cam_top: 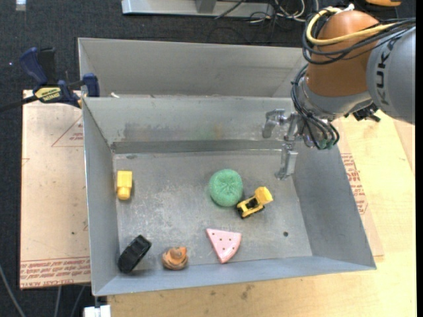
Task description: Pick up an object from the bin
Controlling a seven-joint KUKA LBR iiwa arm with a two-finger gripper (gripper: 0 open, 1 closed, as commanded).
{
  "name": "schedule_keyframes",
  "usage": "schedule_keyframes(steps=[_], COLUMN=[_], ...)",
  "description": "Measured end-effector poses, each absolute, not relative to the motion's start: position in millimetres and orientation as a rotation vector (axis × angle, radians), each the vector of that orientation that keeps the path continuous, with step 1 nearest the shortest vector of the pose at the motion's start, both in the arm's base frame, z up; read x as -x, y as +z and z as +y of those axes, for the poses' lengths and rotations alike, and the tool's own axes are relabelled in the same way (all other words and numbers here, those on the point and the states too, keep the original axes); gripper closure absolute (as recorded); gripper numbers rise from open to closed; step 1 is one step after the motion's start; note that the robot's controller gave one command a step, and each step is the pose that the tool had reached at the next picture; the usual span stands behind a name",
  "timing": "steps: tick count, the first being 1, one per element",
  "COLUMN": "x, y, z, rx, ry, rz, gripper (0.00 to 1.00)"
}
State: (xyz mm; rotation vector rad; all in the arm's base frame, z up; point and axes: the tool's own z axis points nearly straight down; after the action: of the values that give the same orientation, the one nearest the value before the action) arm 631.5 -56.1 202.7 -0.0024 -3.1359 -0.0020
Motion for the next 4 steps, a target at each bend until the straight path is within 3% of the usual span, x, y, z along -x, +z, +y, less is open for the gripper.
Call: schedule_keyframes(steps=[1, 3, 4], x=[-632.8, -625.7, -618.5], y=[208, 127, 106], z=[-56, -16, -7], rx=[0.001, -0.045, -0.044], ry=[-0.001, 0.002, 0.004], rz=[-3.144, -3.142, -3.162], gripper=[0.00, 0.00, 0.00])
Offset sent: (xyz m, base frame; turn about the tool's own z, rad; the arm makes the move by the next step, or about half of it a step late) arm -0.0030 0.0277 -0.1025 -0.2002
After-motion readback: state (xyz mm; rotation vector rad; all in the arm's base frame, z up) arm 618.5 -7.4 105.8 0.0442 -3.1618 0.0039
